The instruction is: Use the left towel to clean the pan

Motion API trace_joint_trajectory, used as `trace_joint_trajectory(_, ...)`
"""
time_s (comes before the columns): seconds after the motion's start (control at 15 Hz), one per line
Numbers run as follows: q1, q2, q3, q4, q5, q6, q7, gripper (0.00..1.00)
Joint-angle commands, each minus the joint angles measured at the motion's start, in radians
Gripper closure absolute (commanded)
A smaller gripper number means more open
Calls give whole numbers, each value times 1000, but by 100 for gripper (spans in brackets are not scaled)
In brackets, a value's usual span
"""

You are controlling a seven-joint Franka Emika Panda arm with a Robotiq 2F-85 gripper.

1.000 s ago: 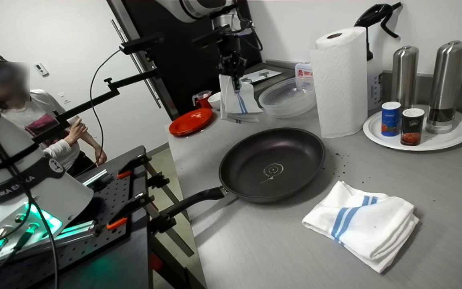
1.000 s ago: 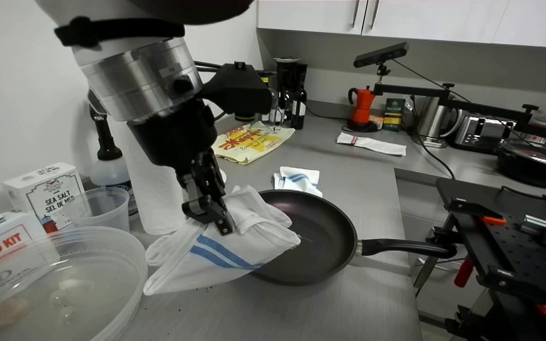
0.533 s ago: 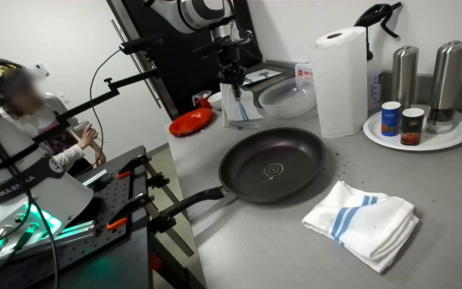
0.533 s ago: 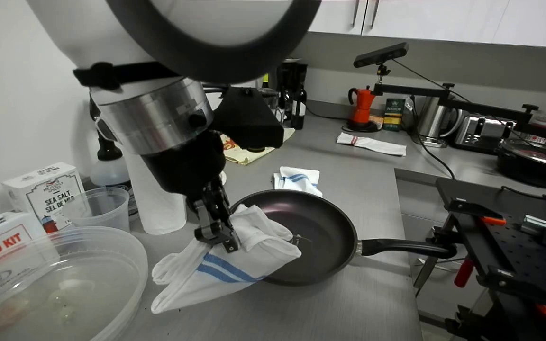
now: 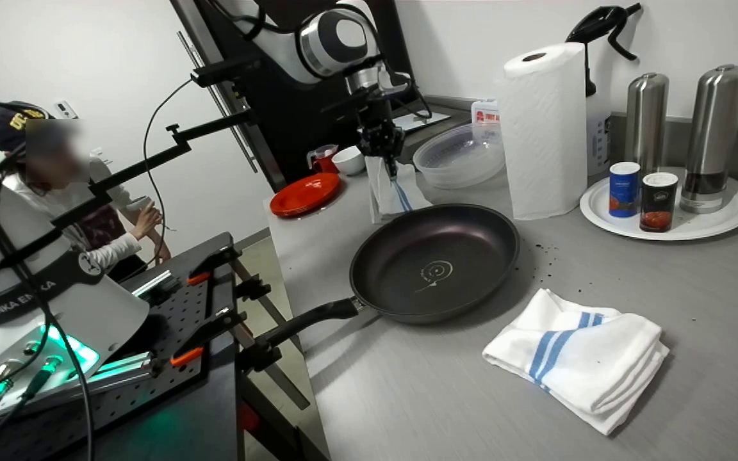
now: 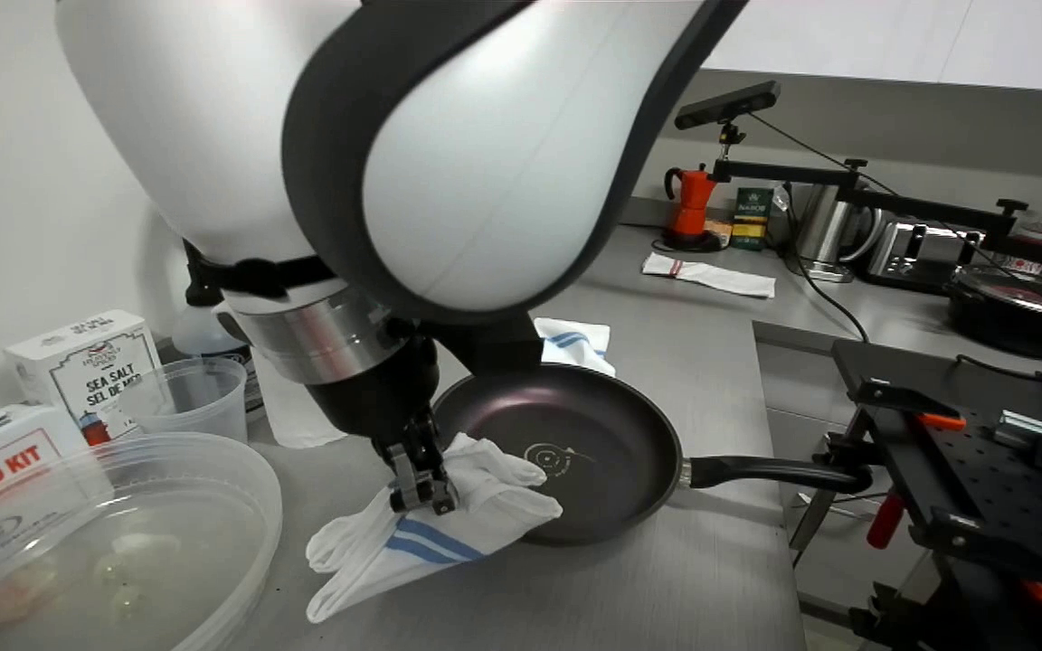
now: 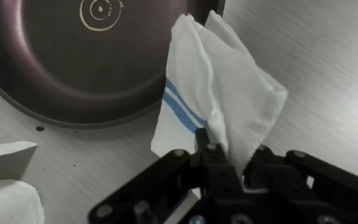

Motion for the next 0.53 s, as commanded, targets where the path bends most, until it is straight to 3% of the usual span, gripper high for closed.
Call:
trace_joint_trajectory(0.0, 31, 21, -11, 2, -20, 9, 27, 96)
trace_joint_trajectory(0.47, 81, 37, 5, 11, -8, -15, 46, 96)
